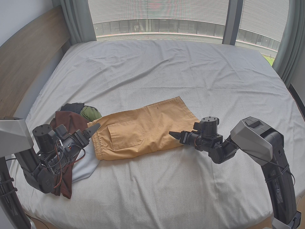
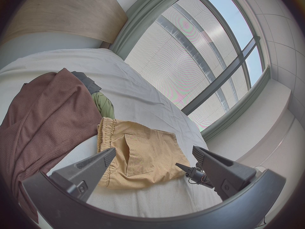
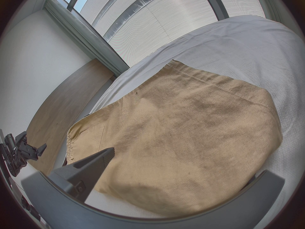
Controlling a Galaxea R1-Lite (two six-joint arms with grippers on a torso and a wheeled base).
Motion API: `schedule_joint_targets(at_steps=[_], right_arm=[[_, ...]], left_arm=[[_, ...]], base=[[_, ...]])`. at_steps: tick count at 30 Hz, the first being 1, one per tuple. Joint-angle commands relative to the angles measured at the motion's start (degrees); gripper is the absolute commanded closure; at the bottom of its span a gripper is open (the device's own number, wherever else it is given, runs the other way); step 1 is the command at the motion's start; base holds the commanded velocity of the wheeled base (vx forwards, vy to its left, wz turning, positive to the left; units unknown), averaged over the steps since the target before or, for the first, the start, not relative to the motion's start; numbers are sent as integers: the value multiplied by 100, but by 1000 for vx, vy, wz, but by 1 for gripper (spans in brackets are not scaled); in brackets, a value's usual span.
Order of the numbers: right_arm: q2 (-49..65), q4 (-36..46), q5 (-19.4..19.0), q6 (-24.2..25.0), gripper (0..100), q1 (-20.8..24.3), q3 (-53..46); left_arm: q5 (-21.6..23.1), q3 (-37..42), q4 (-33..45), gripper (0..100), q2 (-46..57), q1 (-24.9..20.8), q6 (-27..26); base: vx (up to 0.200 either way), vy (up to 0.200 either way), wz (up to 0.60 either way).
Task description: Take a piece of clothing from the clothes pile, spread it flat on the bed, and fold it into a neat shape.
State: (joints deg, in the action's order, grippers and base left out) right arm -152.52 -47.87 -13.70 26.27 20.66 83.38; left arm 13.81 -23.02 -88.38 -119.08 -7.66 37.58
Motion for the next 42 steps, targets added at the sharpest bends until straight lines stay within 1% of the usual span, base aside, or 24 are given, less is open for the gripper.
schedule_joint_targets(at_steps=[1, 2, 10, 17, 25, 26, 32, 33, 34, 37, 40, 41, 42], right_arm=[[-33, 6, -1, 1, 0, -1, -6], [-24, -3, 8, 1, 100, -1, -15], [91, -214, 17, -8, 100, -45, -226], [521, -390, 17, -61, 100, -106, -753], [882, -460, 113, -395, 100, -300, -1421], [996, -513, 140, -483, 100, -352, -1641], [1356, -662, 289, -588, 100, -502, -2371], [1356, -662, 289, -588, 100, -502, -2371], [1488, -671, 298, -650, 100, -519, -2669], [1673, -732, 324, -676, 100, -546, -3091], [1857, -803, 456, -702, 100, -546, -3540], [1857, -803, 456, -702, 100, -546, -3540], [1971, -838, 465, -773, 100, -546, -3803]], left_arm=[[-1, -1, -4, 0, -1, 1, 3], [-1, -1, -4, 0, -1, 1, 3], [-1, -1, -4, 0, 7, 1, 3], [-1, -1, -4, 0, 7, 1, 3], [-1, -1, -4, 0, -1, 1, 3], [-1, -1, -4, 0, -1, 1, 3], [-1, -1, -4, 0, -1, 1, 3], [-1, -1, -4, 0, -1, 1, 3], [-1, -1, -4, 0, -1, 1, 3], [-1, -1, -4, 0, -1, 1, 3], [-1, -1, -4, 0, -1, 1, 3], [-1, -1, -4, 0, -1, 1, 3], [-1, -1, -4, 0, -1, 1, 3]], base=[[0, 0, 0], [0, 0, 0], [0, 0, 0], [0, 0, 0], [0, 0, 0], [0, 0, 0], [0, 0, 0], [0, 0, 0], [0, 0, 0], [0, 0, 0], [0, 0, 0], [0, 0, 0], [0, 0, 0]])
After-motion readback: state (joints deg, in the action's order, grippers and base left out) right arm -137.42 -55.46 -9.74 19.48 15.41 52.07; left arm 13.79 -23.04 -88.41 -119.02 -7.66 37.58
